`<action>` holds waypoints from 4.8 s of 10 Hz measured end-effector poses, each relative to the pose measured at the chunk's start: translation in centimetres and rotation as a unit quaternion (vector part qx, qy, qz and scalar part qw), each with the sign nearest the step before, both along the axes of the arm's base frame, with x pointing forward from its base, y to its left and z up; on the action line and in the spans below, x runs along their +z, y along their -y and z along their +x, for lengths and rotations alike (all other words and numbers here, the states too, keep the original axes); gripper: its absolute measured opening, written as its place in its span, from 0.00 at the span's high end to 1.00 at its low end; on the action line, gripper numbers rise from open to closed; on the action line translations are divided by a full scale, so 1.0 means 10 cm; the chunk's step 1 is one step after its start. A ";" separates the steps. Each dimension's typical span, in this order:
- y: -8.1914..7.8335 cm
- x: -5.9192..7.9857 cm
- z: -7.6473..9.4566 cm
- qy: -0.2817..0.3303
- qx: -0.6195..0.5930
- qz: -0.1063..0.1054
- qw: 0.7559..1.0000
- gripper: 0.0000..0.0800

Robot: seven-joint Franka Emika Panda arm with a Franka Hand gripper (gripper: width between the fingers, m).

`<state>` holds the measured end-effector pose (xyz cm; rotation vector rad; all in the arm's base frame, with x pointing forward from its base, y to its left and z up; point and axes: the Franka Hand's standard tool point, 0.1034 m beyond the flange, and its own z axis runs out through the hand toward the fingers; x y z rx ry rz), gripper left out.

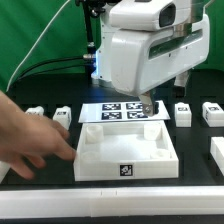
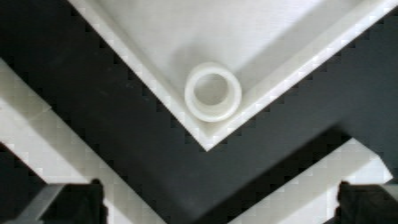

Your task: Assemble one leg

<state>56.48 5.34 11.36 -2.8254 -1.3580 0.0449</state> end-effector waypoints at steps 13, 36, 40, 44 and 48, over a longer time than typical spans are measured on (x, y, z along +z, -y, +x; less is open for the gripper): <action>0.00 -0.01 -0.01 -0.001 0.000 0.000 1.000 0.19; 0.48 -0.57 -1.27 -0.063 0.307 0.013 0.950 0.19; 0.41 -0.84 -1.42 -0.085 0.323 0.028 0.942 0.19; 0.40 -1.01 -1.49 -0.098 0.320 0.035 0.942 0.19; 0.40 -1.01 -1.49 -0.098 0.319 0.035 0.942 0.42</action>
Offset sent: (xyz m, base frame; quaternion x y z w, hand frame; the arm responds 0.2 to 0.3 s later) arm 0.0000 0.0000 0.0000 0.0000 0.0000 0.0000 1.0000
